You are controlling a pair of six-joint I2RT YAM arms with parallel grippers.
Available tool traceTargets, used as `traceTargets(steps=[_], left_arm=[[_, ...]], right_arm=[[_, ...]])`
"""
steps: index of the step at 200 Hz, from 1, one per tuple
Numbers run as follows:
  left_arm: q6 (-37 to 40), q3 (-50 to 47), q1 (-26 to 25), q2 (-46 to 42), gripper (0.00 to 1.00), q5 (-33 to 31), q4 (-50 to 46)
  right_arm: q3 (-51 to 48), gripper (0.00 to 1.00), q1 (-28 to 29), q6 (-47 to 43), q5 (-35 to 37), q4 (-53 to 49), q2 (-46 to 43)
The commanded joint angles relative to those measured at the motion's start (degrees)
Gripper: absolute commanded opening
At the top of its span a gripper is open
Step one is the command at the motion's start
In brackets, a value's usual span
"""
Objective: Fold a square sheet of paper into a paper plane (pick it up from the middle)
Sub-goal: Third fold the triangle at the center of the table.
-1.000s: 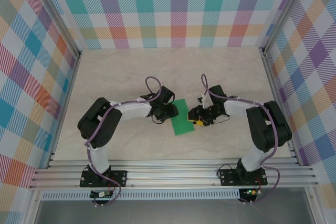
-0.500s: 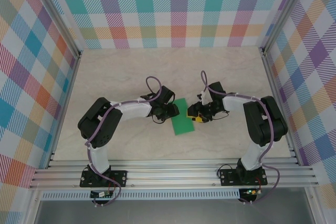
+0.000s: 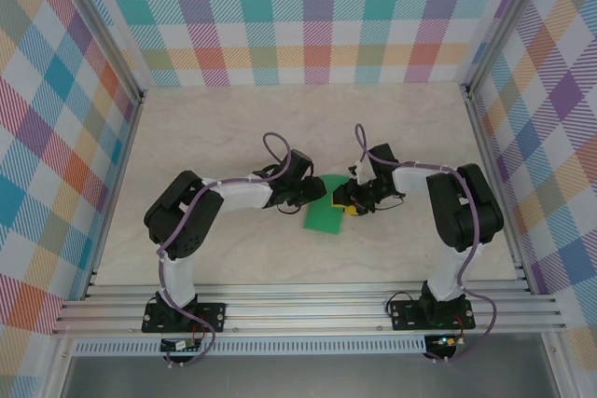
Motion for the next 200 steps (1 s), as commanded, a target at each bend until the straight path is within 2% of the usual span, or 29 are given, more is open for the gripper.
traceTargets(steps=[1,21,54,86,106,147,200], left_arm=[[1.4,-0.7,-0.4,-1.5,0.43,-1.5,0.0],[1.6,-2.5,-0.4,-3.7,0.43,-3.0,-0.9],[1.7,-6.4,-0.4,-9.0,0.44,-5.2,-1.5],[1.7,-8.9,-1.2,-11.9,0.44,-4.4,-1.4],[3.7,-8.7,-2.7,-12.9,0.43,-3.9,-2.5],[15.3,-4.5,-9.0,-13.5,0.45,-8.5,-11.5],[29.4,-1.3,-18.4,-12.3,0.58,-19.2,-20.7]], right_arm=[[-0.3,0.41,-0.5,0.8,0.5,-0.1,-1.5],[-0.1,0.36,-0.6,0.9,-0.1,-0.3,-1.6],[0.8,0.35,-0.6,0.4,-4.2,-0.1,-1.1],[2.0,0.26,-0.6,-1.4,0.6,-5.1,-0.5],[1.9,0.23,-0.6,-1.8,1.0,-5.7,0.4],[1.8,0.19,-0.6,-1.9,-0.1,-5.4,1.1],[2.9,0.12,-0.5,-1.8,-2.6,-5.3,1.4]])
